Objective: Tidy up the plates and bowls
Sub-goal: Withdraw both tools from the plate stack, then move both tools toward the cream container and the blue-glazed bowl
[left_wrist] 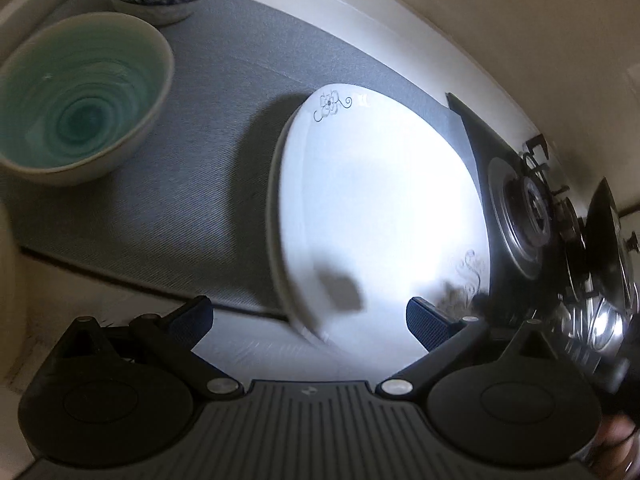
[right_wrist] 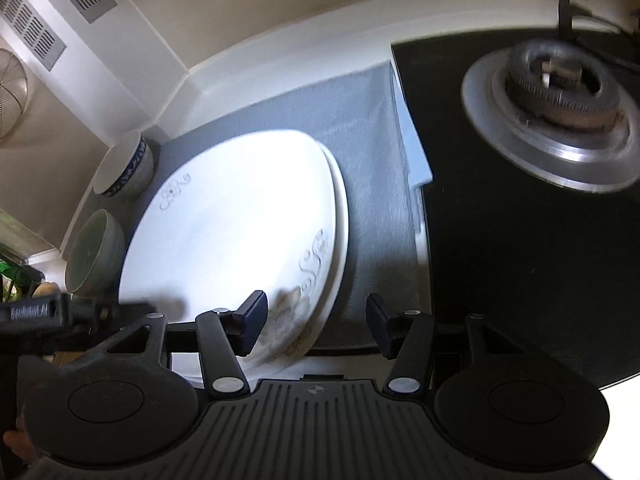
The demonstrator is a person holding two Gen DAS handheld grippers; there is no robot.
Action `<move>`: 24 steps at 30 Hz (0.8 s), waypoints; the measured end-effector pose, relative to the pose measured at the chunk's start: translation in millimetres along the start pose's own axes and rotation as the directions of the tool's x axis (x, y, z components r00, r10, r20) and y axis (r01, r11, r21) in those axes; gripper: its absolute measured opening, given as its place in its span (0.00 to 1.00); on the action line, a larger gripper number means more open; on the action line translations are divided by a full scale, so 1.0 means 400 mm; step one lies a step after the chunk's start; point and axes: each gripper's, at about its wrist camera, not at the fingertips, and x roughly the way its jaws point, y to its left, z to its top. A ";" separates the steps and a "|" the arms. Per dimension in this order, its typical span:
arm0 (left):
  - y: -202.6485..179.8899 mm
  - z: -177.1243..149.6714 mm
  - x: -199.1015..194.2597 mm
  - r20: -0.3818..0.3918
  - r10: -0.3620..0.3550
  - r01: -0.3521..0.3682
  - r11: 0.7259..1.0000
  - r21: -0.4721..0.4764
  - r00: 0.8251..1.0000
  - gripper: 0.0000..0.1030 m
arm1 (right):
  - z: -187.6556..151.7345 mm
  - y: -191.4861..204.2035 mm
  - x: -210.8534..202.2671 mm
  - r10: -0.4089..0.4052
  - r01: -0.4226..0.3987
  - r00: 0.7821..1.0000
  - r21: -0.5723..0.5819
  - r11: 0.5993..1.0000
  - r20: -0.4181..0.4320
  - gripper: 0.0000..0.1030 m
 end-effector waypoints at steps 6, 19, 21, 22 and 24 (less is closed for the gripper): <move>0.032 -0.047 -0.113 0.066 0.003 -0.007 0.998 0.059 0.998 1.00 | 0.042 0.077 -0.042 0.032 -0.027 0.998 -0.100 0.995 0.050 0.58; 0.239 -0.085 -0.379 0.274 0.235 -0.189 0.965 -0.182 0.933 1.00 | 0.041 0.391 0.069 0.290 -0.322 0.946 -0.335 0.886 -0.145 0.60; 0.285 -0.092 -0.403 0.282 0.285 -0.218 0.945 -0.244 0.916 1.00 | 0.026 0.435 0.102 0.315 -0.371 0.926 -0.346 0.862 -0.207 0.60; 0.313 -0.096 -0.416 0.285 0.309 -0.229 0.932 -0.280 0.907 1.00 | 0.017 0.459 0.123 0.324 -0.391 0.916 -0.348 0.852 -0.237 0.60; 0.361 -0.100 -0.437 0.295 0.331 -0.234 0.918 -0.320 0.896 1.00 | 0.005 0.497 0.158 0.336 -0.424 0.898 -0.349 0.836 -0.285 0.60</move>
